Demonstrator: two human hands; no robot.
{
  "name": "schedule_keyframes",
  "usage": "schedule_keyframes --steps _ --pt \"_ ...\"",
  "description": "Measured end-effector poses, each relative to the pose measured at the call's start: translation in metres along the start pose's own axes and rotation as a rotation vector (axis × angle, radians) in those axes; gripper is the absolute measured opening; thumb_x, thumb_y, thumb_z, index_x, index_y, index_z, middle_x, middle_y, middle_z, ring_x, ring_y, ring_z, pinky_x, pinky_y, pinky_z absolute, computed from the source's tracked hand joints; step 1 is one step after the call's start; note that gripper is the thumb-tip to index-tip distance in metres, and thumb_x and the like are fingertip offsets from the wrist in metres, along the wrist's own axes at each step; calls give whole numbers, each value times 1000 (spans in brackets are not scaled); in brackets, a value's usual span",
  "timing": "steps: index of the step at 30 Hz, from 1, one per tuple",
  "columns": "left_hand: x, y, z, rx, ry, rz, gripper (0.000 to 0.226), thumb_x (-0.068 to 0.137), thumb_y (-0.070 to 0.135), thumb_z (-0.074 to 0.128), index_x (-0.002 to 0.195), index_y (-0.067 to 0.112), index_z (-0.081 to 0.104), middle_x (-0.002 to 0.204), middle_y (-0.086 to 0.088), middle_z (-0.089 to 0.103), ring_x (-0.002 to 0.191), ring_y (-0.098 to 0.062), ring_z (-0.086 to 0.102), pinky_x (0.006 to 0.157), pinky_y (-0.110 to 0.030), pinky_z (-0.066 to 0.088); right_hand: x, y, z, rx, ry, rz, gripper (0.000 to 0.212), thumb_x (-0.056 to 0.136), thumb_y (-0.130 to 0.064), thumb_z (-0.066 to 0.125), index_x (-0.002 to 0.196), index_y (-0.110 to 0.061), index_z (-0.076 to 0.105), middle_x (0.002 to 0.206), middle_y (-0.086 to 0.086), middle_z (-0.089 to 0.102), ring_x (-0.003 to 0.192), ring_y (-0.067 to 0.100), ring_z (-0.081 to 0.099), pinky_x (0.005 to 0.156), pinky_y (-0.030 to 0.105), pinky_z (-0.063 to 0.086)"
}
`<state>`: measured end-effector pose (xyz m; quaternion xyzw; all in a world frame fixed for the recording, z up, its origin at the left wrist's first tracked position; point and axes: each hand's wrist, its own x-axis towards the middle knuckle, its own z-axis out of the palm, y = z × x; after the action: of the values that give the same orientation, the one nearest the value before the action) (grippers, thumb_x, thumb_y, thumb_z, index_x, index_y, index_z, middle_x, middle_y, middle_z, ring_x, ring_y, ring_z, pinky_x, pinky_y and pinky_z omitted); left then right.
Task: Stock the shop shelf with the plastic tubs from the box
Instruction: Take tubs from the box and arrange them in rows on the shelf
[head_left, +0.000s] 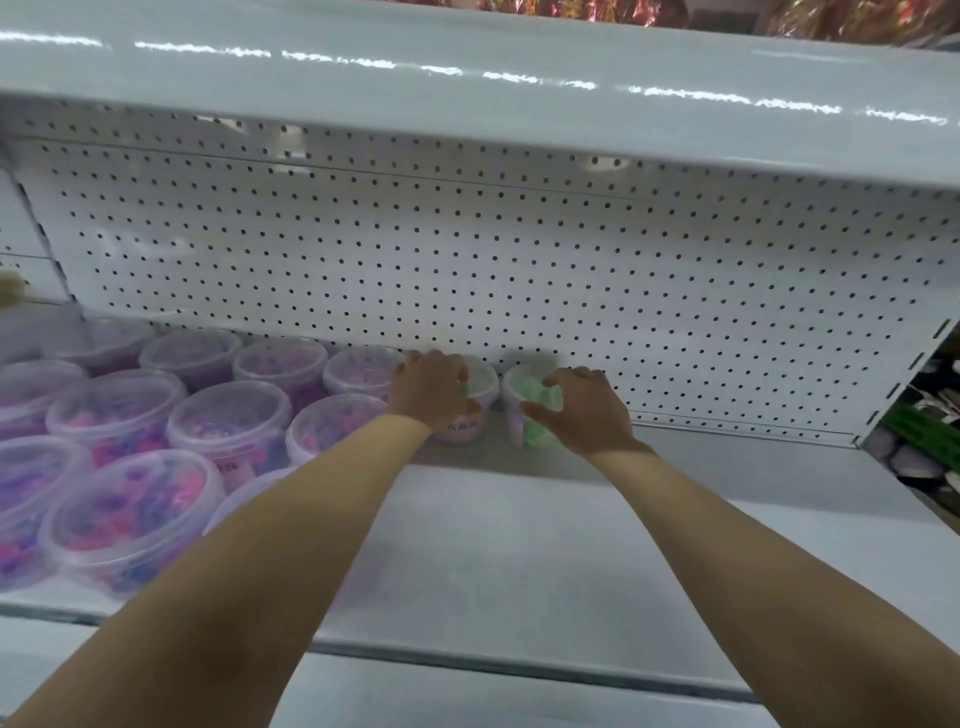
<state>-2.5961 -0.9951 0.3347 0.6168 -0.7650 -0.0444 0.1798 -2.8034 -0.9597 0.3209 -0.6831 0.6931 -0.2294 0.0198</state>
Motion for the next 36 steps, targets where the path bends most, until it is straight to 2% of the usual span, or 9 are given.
schedule_keyframes --steps 6,13,18,20,22,24,28,36 --pt "-13 10 -5 52 -8 -41 56 81 47 67 127 18 54 125 -10 59 124 -32 44 96 -38 40 -12 -14 -11 -76 -68 -7 59 89 -55 59 135 -20 50 133 3 55 130 22 40 87 37 43" --pt "-66 26 -41 -114 6 -93 54 90 52 49 132 17 48 132 -10 52 127 -32 41 101 -41 39 -66 -38 -56 -165 -30 28 59 91 -51 58 139 -20 45 134 6 52 128 25 42 94 36 42" --pt "-133 38 -62 -248 104 9 45 86 45 57 117 12 58 116 -16 61 115 -35 52 90 -40 48 -141 -45 -92 -120 65 74 61 92 -54 56 138 -16 47 130 12 56 119 31 54 91 39 47" --pt "-166 44 -70 -328 114 45 35 84 42 60 109 17 62 109 -13 65 110 -32 56 87 -38 49 -176 -48 -107 -104 67 106 61 93 -55 53 139 -15 46 131 14 55 117 32 55 90 39 47" --pt "-200 50 -76 -365 86 78 34 79 50 59 99 23 64 102 -7 67 103 -29 59 82 -35 50 -213 -49 -119 -104 67 141 61 94 -56 51 139 -14 44 133 14 55 119 32 54 91 39 46" --pt "-232 58 -76 -364 58 112 45 76 58 55 104 23 63 104 -5 66 104 -29 59 82 -36 52 -253 -50 -130 -102 77 165 62 95 -55 51 140 -14 44 134 13 55 121 31 53 93 38 45" --pt "-297 81 -66 -377 19 147 54 86 54 58 127 18 56 126 -7 59 119 -30 51 89 -38 46 -327 -44 -146 -97 64 226 63 94 -57 49 140 -13 44 137 10 55 123 29 53 93 38 44" --pt "-372 145 -45 -404 -83 254 52 89 53 55 127 19 55 128 -8 56 122 -29 46 91 -39 43 -437 -2 -177 -120 74 381 62 93 -57 51 138 -14 47 132 12 57 122 31 53 93 41 46"
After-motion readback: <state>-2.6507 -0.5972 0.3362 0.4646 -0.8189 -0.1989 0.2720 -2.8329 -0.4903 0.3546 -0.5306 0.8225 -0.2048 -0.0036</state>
